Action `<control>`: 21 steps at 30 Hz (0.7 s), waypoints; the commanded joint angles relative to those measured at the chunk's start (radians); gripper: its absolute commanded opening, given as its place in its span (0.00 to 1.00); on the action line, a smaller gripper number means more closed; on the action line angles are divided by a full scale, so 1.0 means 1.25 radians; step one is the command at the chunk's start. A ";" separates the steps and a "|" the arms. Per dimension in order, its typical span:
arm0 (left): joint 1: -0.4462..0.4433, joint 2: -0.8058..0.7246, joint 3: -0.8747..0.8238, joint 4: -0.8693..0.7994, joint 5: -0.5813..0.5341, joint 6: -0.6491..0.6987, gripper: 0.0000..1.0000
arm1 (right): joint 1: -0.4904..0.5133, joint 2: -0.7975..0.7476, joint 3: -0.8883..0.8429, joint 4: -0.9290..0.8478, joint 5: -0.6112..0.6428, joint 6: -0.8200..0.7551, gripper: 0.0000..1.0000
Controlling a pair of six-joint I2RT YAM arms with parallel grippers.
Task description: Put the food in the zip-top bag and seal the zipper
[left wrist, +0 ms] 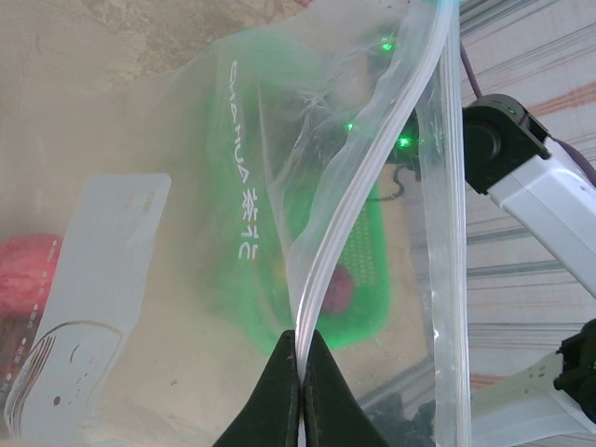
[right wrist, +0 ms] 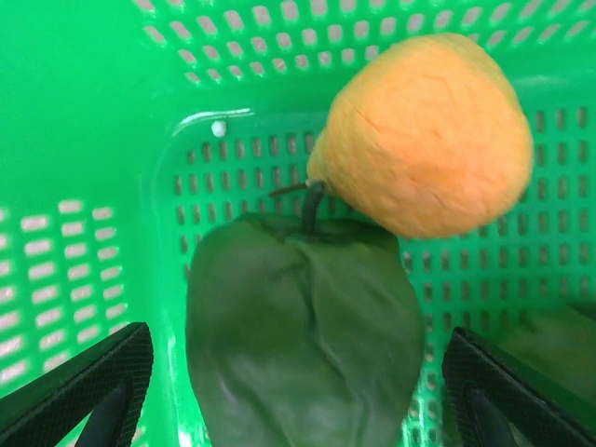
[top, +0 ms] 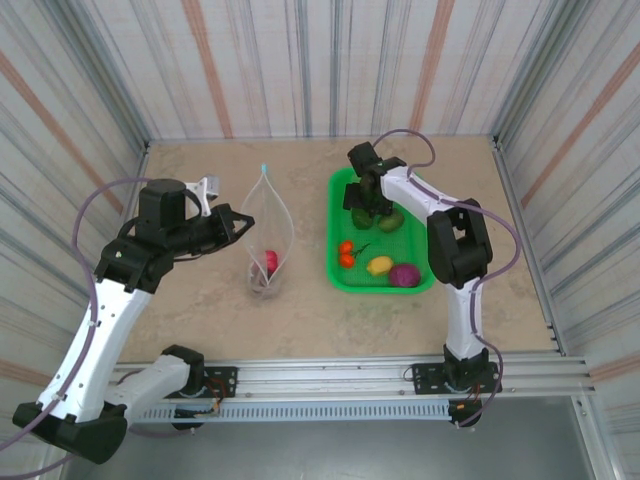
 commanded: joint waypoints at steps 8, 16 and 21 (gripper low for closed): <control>0.005 0.005 0.000 0.010 0.016 0.017 0.00 | -0.009 0.074 0.051 -0.020 0.017 -0.018 0.70; 0.005 0.001 0.004 0.002 0.003 0.017 0.00 | -0.005 -0.065 -0.054 0.018 0.018 -0.023 0.63; 0.005 -0.002 0.018 -0.006 -0.001 0.010 0.00 | 0.014 -0.234 -0.152 0.039 -0.005 -0.029 0.62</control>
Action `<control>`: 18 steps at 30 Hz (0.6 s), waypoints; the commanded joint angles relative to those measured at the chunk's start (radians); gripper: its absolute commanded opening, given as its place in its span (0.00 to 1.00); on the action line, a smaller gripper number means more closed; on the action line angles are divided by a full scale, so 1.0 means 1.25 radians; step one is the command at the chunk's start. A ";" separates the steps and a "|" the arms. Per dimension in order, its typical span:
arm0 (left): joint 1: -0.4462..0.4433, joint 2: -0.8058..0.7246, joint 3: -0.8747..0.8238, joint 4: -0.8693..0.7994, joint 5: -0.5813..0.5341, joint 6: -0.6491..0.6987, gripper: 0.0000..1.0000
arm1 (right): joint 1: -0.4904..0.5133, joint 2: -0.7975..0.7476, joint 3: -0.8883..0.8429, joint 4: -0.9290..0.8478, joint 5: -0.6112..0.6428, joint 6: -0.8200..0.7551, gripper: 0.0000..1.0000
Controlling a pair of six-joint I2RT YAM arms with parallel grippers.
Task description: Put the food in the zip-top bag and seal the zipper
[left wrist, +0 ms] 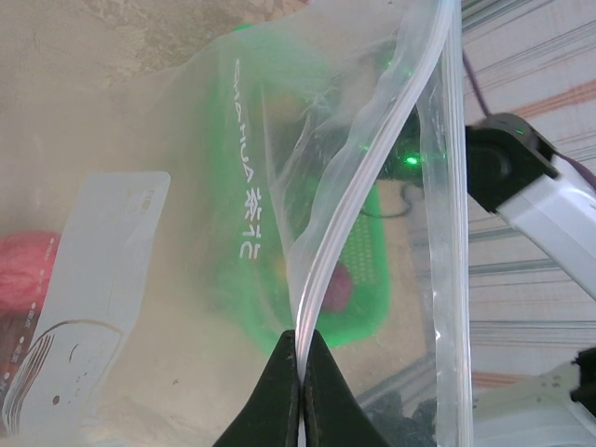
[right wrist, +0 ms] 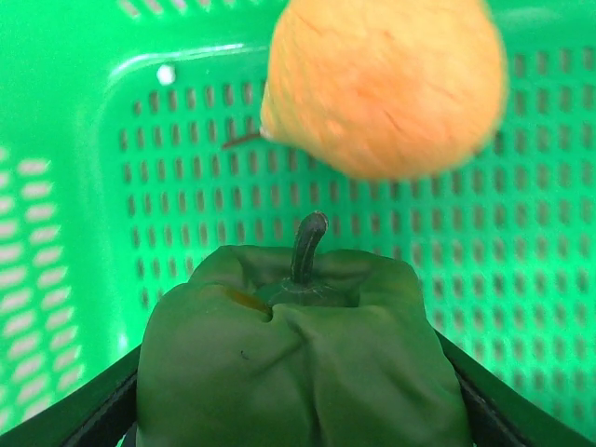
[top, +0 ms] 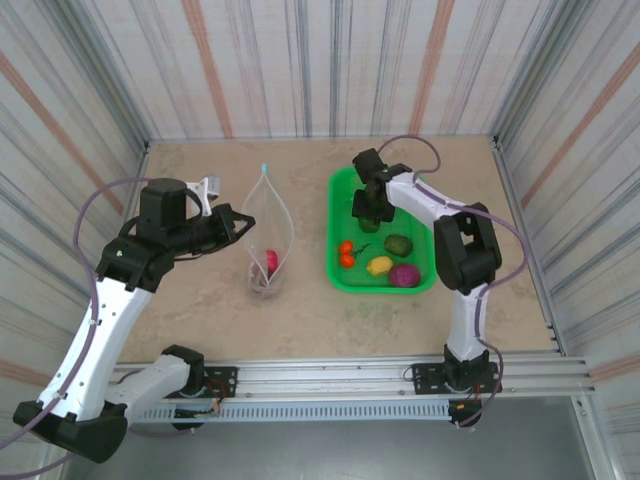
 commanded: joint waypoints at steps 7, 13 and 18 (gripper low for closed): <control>-0.004 -0.002 0.030 0.002 -0.001 -0.011 0.00 | 0.071 -0.344 -0.056 0.001 -0.057 -0.014 0.60; -0.024 0.002 0.029 0.022 -0.012 -0.035 0.00 | 0.176 -0.454 0.047 -0.001 -0.146 -0.007 0.58; -0.047 0.010 0.035 0.035 -0.027 -0.047 0.00 | 0.286 -0.432 0.168 -0.004 -0.214 0.013 0.58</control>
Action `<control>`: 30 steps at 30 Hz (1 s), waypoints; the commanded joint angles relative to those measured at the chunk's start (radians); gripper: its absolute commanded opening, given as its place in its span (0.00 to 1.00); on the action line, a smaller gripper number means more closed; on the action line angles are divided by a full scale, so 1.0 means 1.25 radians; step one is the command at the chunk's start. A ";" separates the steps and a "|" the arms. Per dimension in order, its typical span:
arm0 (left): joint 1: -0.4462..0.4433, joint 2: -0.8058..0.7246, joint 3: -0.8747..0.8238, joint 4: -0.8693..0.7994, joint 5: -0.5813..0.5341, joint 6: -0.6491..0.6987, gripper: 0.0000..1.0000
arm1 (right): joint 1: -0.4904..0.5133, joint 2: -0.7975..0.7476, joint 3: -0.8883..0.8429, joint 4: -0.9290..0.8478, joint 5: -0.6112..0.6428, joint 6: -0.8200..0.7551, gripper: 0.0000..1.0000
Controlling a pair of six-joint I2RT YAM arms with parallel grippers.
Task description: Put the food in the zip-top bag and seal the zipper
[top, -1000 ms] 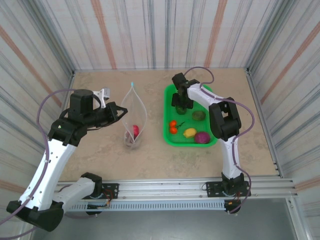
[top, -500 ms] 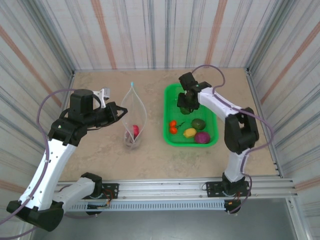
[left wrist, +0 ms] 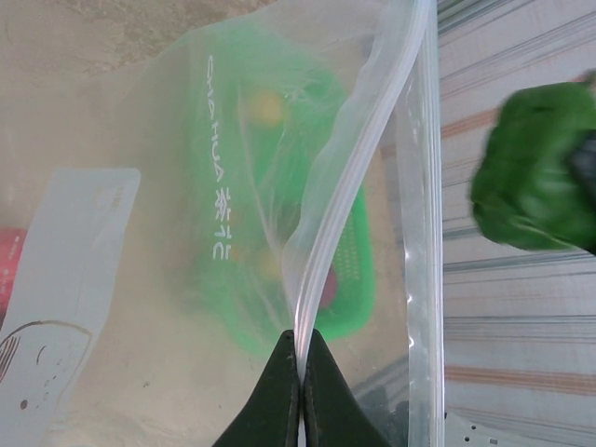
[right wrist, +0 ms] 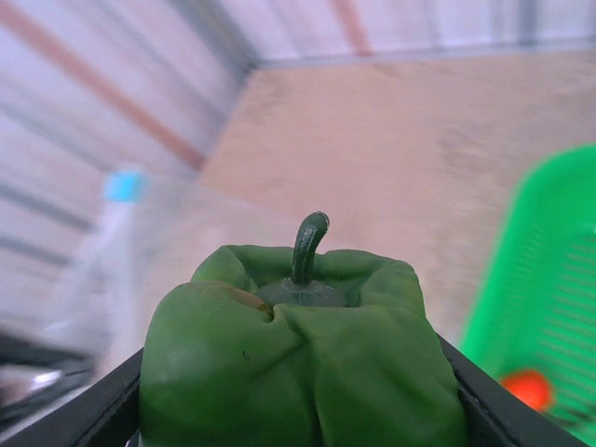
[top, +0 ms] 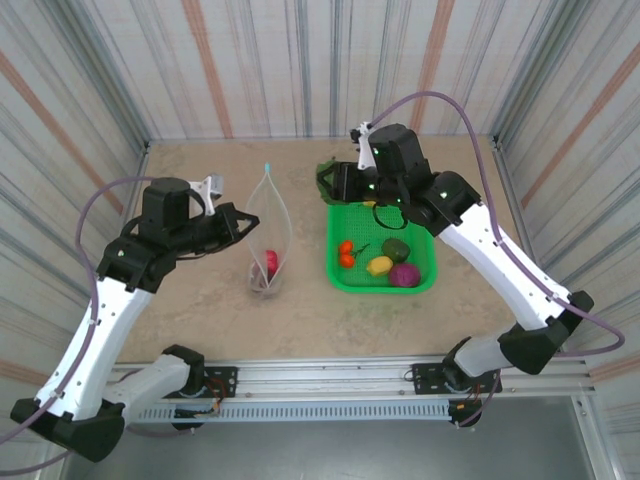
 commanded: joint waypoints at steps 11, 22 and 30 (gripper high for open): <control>-0.024 0.009 0.001 0.054 -0.029 -0.050 0.00 | 0.138 0.086 0.053 0.135 -0.182 0.170 0.60; -0.026 0.000 0.004 0.067 -0.031 -0.067 0.00 | 0.161 0.126 -0.002 0.070 -0.090 0.146 0.62; -0.026 -0.009 0.027 0.049 -0.051 -0.049 0.00 | 0.187 0.134 0.017 -0.101 0.104 0.060 0.66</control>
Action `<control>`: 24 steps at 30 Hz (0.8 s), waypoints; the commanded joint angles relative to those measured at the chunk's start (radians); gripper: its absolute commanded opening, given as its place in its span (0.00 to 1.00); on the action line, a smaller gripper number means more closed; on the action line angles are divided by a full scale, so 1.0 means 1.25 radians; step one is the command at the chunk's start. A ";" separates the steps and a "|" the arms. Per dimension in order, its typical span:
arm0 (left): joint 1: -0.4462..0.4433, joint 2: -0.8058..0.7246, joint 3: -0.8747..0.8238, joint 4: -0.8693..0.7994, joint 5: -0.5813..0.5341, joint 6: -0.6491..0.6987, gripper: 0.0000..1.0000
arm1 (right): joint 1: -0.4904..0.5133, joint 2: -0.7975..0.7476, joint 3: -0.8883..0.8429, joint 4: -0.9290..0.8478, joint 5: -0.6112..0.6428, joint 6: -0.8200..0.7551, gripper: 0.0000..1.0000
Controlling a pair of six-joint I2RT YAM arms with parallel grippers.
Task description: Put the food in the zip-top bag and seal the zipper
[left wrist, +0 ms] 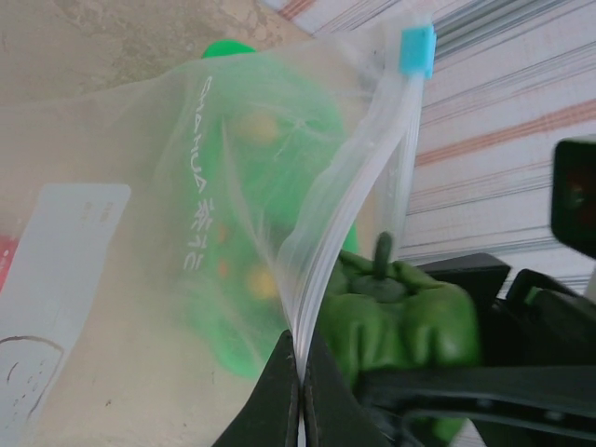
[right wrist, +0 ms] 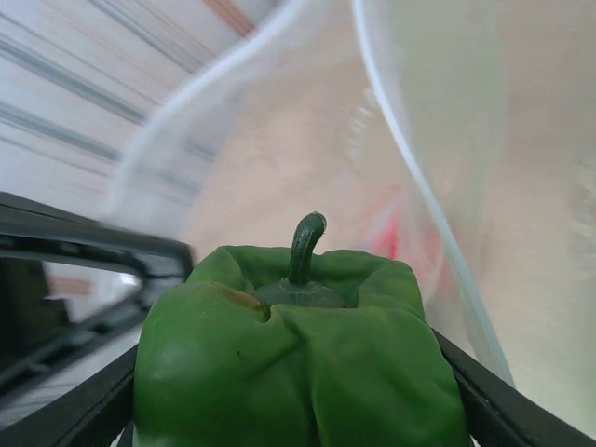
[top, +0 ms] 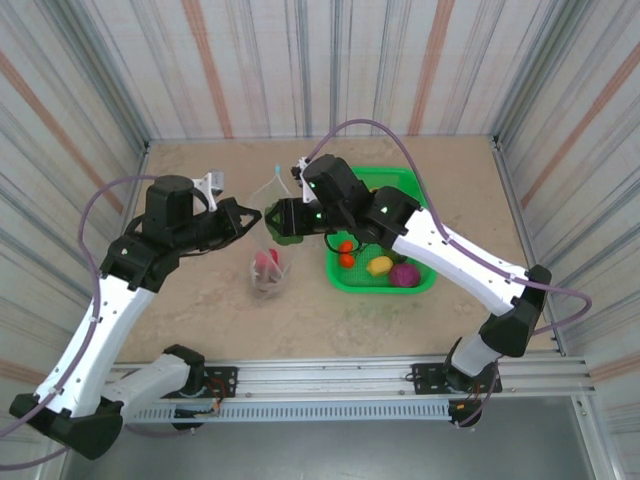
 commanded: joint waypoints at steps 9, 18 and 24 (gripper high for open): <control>-0.005 0.002 0.031 0.011 0.003 0.012 0.00 | 0.039 0.040 0.073 -0.161 0.155 -0.086 0.79; -0.005 -0.005 0.021 0.012 0.003 0.012 0.00 | 0.038 0.049 0.090 -0.169 0.157 -0.094 0.83; -0.005 -0.007 0.015 0.014 0.006 0.012 0.00 | 0.039 0.042 0.092 -0.166 0.151 -0.099 0.83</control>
